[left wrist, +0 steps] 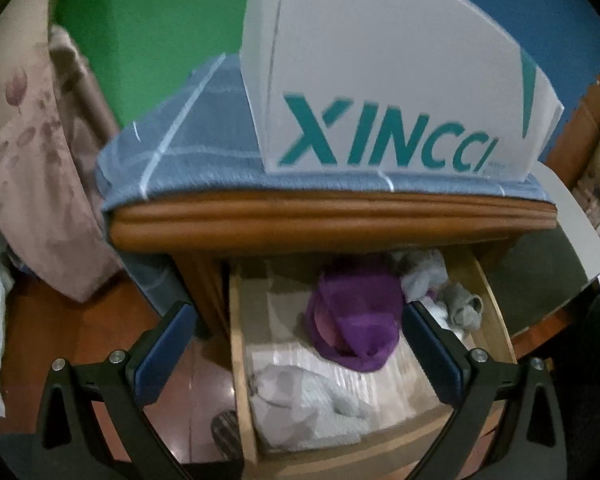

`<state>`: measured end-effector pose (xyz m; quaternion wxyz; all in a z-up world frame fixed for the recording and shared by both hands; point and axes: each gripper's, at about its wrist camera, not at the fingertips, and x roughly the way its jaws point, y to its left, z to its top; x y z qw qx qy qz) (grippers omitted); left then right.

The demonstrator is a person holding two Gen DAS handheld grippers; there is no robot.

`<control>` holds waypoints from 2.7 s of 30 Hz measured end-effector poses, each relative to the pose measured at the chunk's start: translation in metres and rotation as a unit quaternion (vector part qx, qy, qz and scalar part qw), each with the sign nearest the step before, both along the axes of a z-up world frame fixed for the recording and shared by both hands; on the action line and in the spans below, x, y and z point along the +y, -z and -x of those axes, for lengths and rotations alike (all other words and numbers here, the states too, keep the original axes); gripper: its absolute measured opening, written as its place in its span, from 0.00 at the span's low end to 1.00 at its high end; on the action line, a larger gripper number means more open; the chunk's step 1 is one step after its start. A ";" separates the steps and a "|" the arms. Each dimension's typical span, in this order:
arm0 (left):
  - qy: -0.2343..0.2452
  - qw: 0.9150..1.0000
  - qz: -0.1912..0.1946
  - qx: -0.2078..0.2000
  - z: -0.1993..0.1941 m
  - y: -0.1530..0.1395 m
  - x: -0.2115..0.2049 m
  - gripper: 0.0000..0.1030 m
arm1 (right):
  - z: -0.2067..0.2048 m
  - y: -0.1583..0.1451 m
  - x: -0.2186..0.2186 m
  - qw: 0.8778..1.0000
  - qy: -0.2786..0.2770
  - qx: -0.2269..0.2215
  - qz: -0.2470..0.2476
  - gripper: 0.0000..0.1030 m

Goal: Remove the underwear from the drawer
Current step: 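Lower the left tool into the drawer over the white hexagon-print underwear, then close the left gripper on the white hexagon-print underwear and lift it, then carry the white hexagon-print underwear with the left gripper over the box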

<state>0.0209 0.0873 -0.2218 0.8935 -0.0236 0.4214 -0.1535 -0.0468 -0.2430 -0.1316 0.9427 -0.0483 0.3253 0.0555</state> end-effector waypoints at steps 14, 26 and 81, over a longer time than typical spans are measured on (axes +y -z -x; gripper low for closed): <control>0.010 0.955 -0.164 0.246 -0.015 0.109 -0.080 0.99 | 0.020 0.039 0.012 0.997 -0.067 0.026 -0.037 0.70; 0.013 0.898 -0.247 0.365 -0.025 0.172 -0.087 0.49 | 0.024 0.040 0.004 0.995 -0.076 0.025 -0.060 0.70; -0.011 0.990 -0.027 -0.140 0.010 -0.276 -0.030 0.21 | 0.011 0.072 0.038 0.990 -0.088 0.101 0.048 0.70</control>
